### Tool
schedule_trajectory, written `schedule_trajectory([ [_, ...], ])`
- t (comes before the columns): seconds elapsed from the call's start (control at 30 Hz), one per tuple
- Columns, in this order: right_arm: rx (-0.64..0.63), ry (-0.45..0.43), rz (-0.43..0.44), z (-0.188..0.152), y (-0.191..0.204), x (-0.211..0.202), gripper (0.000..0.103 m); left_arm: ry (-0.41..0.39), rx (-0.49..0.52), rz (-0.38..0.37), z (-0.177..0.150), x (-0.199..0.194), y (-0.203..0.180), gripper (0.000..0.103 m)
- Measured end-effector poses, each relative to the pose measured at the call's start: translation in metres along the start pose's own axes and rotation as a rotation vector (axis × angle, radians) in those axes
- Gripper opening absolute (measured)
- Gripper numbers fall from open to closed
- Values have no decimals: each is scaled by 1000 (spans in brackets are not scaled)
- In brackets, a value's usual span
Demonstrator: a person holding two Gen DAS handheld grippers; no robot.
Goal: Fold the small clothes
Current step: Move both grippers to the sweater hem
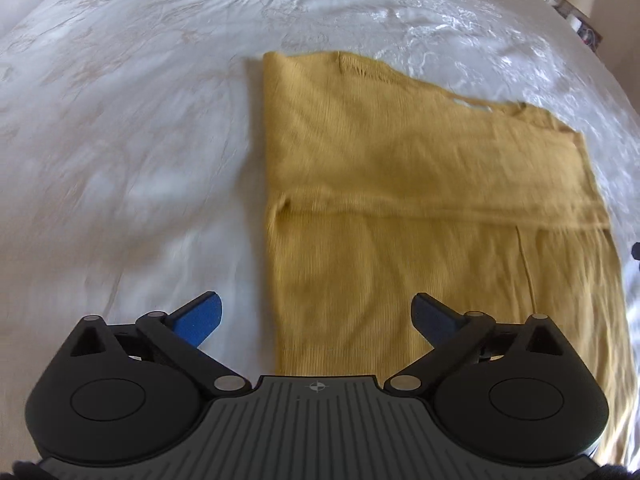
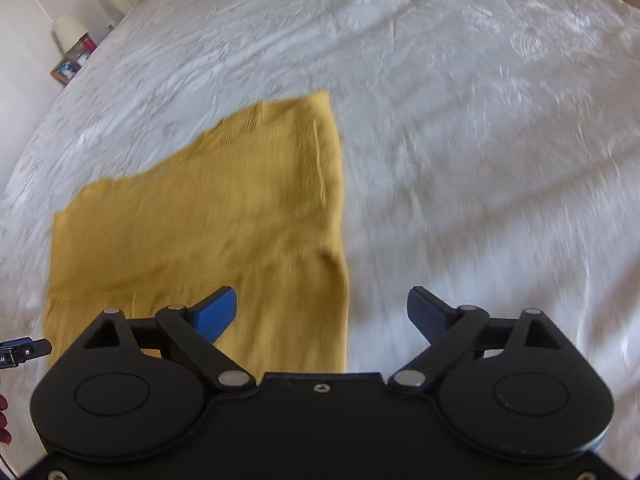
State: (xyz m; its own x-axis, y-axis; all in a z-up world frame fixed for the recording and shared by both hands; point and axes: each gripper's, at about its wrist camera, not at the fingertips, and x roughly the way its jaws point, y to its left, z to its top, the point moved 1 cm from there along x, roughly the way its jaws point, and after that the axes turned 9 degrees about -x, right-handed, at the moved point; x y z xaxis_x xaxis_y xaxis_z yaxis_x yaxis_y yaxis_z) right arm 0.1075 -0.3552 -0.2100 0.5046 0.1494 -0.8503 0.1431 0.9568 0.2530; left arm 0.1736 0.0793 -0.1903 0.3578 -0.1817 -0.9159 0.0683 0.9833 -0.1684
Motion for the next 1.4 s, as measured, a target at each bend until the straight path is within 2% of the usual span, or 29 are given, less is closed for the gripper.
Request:
schedule_trajectory([
  [0.37, -17, 153, 137, -117, 20, -44, 95, 63, -29, 20, -112, -40, 17, 103],
  [0.57, 4, 202, 153, -158, 19, -58, 95, 93, -47, 24, -156, -48, 26, 103],
  [0.7, 27, 232, 149, -172, 12, -58, 96, 114, -30, 30, -177, -46, 27, 103],
  [0.8, 59, 246, 143, -181, 7, -55, 97, 112, -3, 44, -185, -39, 27, 103],
  [0.93, 80, 257, 153, -185, 5, -41, 103, 115, -23, 55, -184, -27, 28, 103],
  [1.07, 86, 268, 143, -184, 7, -28, 103, 104, -62, 69, -181, -22, 29, 103],
  [1.23, 187, 237, 174, -186, -9, -27, 103, 93, -71, 99, -181, -19, 24, 103],
  [1.33, 205, 232, 189, -189, -15, -29, 103, 101, -75, 89, -179, -18, 22, 103],
  [1.4, 192, 238, 195, -191, -21, -34, 101, 91, -76, 80, -177, -20, 23, 99],
])
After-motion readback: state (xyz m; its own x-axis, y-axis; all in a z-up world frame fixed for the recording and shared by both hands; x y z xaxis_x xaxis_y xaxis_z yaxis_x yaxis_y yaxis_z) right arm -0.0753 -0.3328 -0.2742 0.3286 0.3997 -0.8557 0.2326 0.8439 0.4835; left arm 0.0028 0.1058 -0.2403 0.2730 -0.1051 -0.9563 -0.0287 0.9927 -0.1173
